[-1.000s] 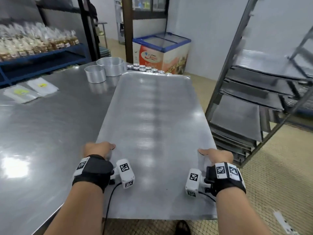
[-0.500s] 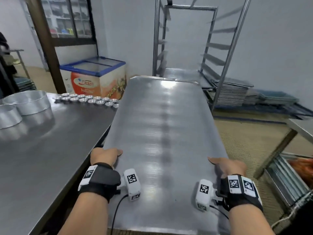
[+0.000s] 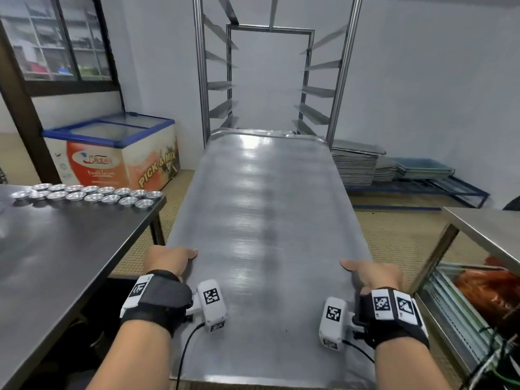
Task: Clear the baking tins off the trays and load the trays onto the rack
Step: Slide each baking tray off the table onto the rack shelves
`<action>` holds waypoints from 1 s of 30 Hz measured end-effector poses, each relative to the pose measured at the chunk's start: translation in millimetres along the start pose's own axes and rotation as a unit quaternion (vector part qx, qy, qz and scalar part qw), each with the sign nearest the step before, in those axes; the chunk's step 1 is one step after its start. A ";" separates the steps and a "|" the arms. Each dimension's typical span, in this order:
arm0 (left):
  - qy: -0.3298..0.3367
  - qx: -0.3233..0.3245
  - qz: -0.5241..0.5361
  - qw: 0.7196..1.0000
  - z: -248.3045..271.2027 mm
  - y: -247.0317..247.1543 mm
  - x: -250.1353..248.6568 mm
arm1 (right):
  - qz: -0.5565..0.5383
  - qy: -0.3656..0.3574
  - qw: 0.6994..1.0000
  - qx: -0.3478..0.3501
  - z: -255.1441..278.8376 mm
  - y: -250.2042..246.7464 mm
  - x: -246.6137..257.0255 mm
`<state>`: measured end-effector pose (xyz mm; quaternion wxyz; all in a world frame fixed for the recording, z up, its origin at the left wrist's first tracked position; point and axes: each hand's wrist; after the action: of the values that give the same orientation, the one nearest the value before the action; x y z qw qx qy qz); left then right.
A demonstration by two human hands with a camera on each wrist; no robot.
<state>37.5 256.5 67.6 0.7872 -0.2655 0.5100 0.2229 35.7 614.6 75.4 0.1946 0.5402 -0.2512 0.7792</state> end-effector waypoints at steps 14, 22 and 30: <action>-0.016 -0.017 -0.020 1.000 -114.4 65.3 -37.1 | 0.001 0.008 1.000 -0.014 -83.3 82.1 38.2; 0.023 0.013 -0.060 0.998 -160.6 111.6 -94.6 | 0.037 -0.008 0.999 -0.011 -145.9 131.2 81.4; 0.086 0.044 -0.164 0.982 -216.4 152.2 -149.7 | 0.111 -0.021 0.994 0.001 -202.4 177.1 132.5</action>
<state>-262.3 220.5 103.2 0.7771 -0.3285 0.5350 0.0440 -261.9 599.3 109.1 0.1014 0.5251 -0.3132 0.7848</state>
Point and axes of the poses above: each hand's wrist, its own z-axis away from the middle knuckle, its own y-axis out of the palm, x = y × z, and after that the axes turned 2 degrees about -y, right-handed
